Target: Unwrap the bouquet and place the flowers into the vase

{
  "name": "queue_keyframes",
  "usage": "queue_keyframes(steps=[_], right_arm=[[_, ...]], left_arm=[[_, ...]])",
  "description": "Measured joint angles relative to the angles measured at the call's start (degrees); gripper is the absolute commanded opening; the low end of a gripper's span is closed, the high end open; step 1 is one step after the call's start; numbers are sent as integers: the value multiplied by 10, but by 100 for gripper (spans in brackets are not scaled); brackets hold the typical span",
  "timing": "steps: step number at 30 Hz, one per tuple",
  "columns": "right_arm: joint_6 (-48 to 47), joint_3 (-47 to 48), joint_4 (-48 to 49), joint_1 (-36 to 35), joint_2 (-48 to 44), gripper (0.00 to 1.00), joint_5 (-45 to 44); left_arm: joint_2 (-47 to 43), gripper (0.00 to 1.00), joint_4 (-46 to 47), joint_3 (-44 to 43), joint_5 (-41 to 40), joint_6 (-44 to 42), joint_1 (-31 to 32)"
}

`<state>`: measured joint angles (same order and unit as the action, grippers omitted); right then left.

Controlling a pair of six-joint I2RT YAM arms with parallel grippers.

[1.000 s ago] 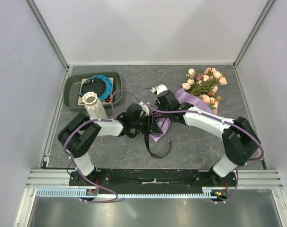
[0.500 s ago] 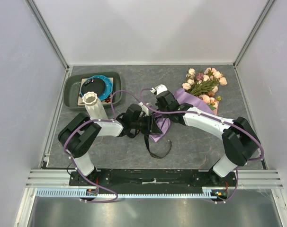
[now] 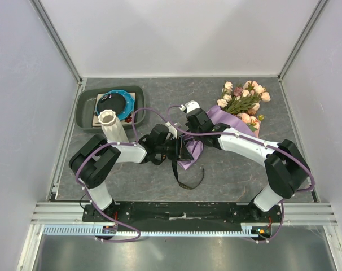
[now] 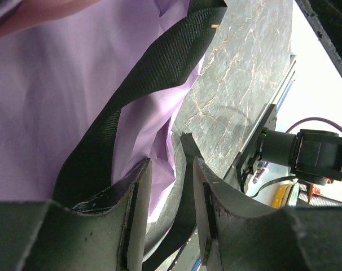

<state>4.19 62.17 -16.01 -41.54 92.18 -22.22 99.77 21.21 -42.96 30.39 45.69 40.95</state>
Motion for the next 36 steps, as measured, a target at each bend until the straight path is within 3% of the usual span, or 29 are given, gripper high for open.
queue_keyframes(steps=[3,7,23,36], right_arm=[[0,1,-5,0,-3,12,-2],[0,11,-16,-2,-10,1,-4],[0,86,-62,-2,-31,0,-12],[-6,247,-106,-2,-41,0,-56]], left_arm=[[0,43,0,0,0,0,0],[0,43,0,1,0,0,0],[0,43,0,1,0,0,0],[0,44,0,1,2,1,0]])
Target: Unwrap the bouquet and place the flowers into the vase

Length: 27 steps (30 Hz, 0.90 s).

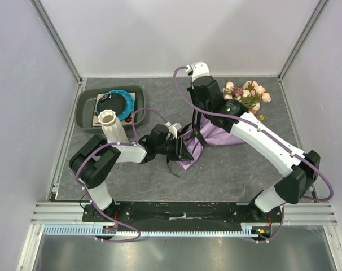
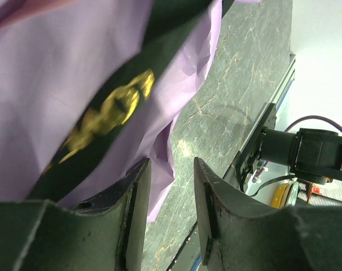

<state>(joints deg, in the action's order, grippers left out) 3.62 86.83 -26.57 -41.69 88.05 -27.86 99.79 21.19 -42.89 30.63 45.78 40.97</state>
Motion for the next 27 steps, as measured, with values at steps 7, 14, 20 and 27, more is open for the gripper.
queue_keyframes(steps=[7,14,20,27], right_arm=[[-17,151,-28,0,-6,0,-42],[-46,380,-49,0,-16,0,-57],[-61,479,-32,0,-93,0,-63],[-111,420,4,0,-216,0,-154]], left_arm=[[-5,47,-6,-7,0,0,0],[-49,48,-24,-25,0,0,2],[-75,49,-28,-34,6,-1,3],[-118,52,-53,-34,15,-1,3]])
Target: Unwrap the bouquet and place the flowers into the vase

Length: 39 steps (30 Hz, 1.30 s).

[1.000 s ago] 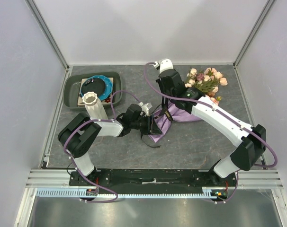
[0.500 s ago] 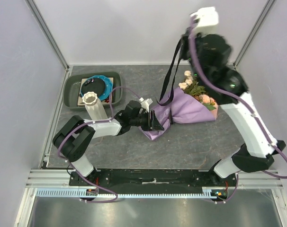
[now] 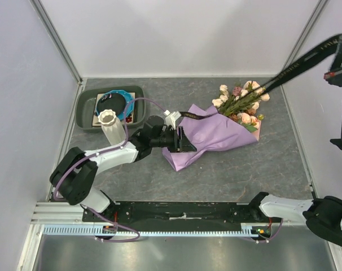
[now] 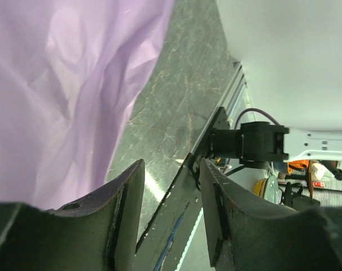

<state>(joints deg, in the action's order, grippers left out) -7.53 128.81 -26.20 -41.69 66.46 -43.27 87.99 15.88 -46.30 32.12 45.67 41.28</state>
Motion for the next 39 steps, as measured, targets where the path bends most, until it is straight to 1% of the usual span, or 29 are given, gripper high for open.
queue_keyframes(steps=[4,7,10,14,19,22,26,30,33,36,38,39], right_arm=[[-56,-29,4,0,-31,0,-82],[-97,-31,5,-1,-48,0,-123],[-134,-31,11,-1,-73,0,-156],[-176,-32,31,-1,-130,0,-200],[-192,-68,59,-4,-178,0,-237],[-183,-123,74,-17,-189,0,-239],[-148,-248,86,-31,-180,0,-231],[-133,-387,125,-31,-130,0,-228],[-119,-456,141,-15,-74,0,-222],[-90,-528,137,49,-46,0,-201],[-65,-564,134,109,-59,0,-196],[-45,-582,134,154,-76,0,-197]], left_arm=[[-50,53,-13,0,1,0,0],[-93,53,-26,0,1,0,1],[-132,55,-40,0,0,0,1],[-180,56,-60,0,0,1,1],[-230,57,-86,0,0,4,2],[-251,58,-104,0,0,6,5],[-273,59,-131,0,-1,8,7],[-295,60,-152,0,-5,9,9],[-309,60,-168,0,-5,9,10],[-313,60,-180,-4,-6,9,10],[-313,61,-190,-7,-8,9,10],[-313,61,-195,-9,-10,9,10]])
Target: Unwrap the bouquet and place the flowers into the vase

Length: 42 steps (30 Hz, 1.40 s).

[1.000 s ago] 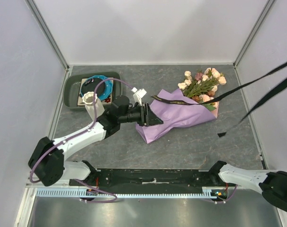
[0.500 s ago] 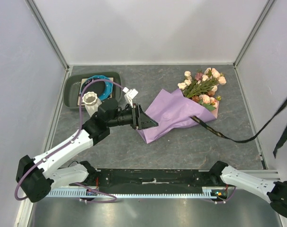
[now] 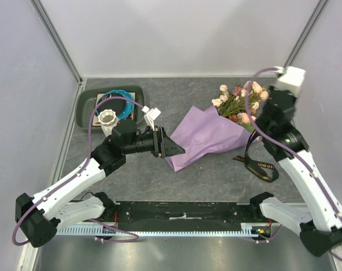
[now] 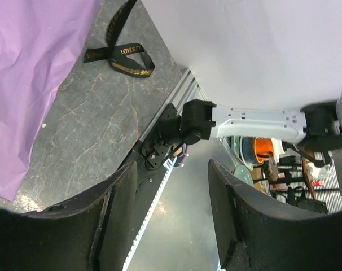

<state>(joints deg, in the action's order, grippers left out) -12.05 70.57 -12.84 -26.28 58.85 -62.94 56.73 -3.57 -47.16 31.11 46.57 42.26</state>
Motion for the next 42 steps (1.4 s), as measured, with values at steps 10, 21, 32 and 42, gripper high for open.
queue_keyframes(steps=[10,21,32,42], right_arm=[[147,-85,39,228,-147,0,-58],[363,-246,-43,243,-219,0,143],[476,-482,2,243,-152,0,547],[530,-509,89,251,42,0,569]], left_arm=[[10,61,-15,-15,-9,0,0],[-25,61,-40,-14,-9,0,0],[-66,62,-40,7,-8,0,2],[-51,62,-40,8,-7,-8,2]])
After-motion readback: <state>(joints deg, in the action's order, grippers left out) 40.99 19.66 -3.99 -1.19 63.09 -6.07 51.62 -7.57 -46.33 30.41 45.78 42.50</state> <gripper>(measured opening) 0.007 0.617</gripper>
